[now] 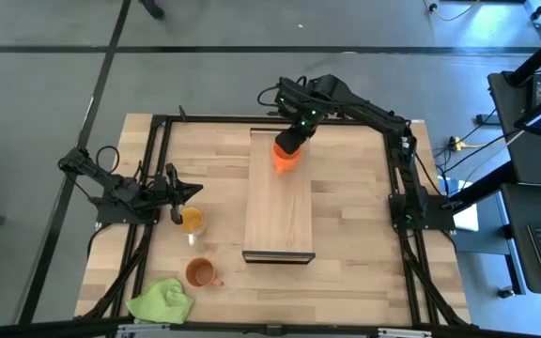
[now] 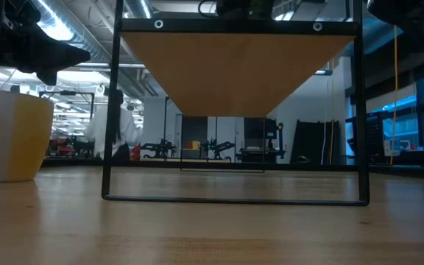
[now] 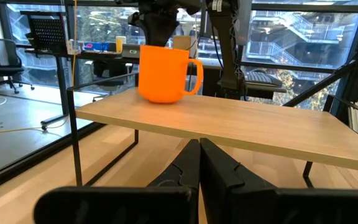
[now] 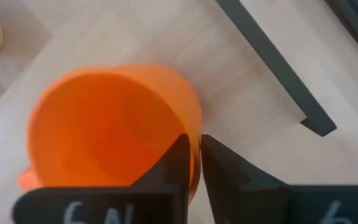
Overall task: Stack small to large cups/mugs on shelf
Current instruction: Put the orange mug on the shelf
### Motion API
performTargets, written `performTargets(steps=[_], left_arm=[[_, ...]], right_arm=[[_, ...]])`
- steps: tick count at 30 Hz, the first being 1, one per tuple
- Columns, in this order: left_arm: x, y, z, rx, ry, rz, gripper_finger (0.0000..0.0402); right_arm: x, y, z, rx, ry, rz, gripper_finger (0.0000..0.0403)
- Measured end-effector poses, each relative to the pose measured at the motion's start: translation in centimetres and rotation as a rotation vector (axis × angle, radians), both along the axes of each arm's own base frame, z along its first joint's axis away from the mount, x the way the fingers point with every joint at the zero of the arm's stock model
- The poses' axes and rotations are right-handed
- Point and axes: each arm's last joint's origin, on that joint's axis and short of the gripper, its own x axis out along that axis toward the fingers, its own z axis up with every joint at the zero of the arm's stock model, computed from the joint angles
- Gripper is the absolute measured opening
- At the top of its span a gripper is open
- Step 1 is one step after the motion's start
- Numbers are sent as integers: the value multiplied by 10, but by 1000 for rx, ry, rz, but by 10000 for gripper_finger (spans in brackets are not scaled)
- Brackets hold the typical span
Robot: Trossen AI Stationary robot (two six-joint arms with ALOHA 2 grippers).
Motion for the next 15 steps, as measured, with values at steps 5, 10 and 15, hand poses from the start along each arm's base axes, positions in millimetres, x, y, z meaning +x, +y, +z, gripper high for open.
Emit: performTargets(steps=[5,10,15], left_arm=[[0,0,0,0,0,0,0],[0,0,0,0,0,0,0],[0,0,0,-1,-1,0,0]], right_arm=[[3,6,0,-36,5,34,79],[5,7,7,-80,-38,86,112],[2,8,25,-142,-140,103,130]])
